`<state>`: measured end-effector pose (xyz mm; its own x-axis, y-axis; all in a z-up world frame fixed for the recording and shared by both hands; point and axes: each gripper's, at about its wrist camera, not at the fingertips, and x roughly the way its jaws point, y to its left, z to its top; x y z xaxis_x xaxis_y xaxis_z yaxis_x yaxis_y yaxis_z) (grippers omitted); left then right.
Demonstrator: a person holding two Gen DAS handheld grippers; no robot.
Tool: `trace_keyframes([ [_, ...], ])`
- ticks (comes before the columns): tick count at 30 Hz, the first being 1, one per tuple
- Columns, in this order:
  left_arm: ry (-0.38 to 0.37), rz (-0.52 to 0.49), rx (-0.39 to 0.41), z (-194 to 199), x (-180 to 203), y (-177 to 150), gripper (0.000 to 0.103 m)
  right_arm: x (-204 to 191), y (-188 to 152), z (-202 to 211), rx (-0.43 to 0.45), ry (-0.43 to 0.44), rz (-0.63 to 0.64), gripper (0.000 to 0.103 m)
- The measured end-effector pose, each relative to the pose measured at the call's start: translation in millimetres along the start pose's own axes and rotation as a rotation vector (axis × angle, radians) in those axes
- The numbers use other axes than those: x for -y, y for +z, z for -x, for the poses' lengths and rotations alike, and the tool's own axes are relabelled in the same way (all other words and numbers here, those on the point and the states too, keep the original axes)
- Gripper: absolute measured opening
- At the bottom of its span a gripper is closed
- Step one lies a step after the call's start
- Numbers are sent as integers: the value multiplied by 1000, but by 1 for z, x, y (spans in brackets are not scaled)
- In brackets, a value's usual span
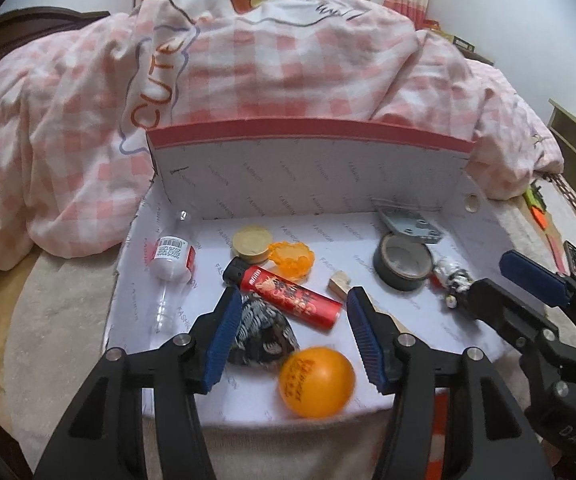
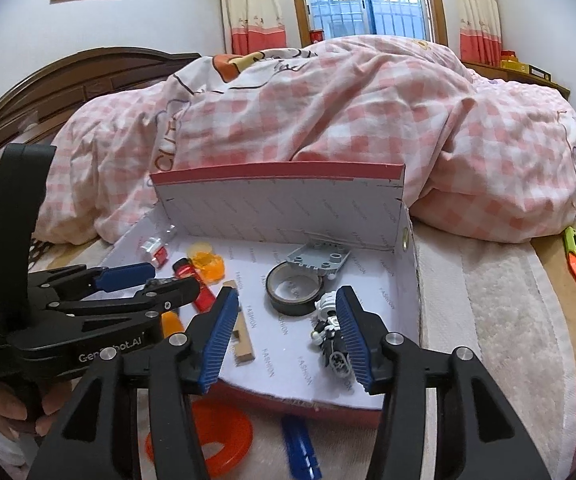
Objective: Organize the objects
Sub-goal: 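Withdraw both grippers from the shoebox, then grasp the blue plastic piece with the right gripper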
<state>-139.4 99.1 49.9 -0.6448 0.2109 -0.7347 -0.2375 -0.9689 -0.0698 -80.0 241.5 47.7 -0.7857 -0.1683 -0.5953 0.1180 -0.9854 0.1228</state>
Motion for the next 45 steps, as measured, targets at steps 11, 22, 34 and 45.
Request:
trace_keyframes([
  [11,-57,-32,6,54,14,-32,55,5,-20,43,-25,-12,10,52],
  [22,-89,-56,-9,72,26,-60,55,21,-58,56,-104,-51,1,52],
  [34,-139,-50,-54,70,32,-71,55,11,-65,12,-207,-19,71,43],
  [45,-193,-45,-94,58,44,-68,55,17,-70,21,-211,-43,48,16],
])
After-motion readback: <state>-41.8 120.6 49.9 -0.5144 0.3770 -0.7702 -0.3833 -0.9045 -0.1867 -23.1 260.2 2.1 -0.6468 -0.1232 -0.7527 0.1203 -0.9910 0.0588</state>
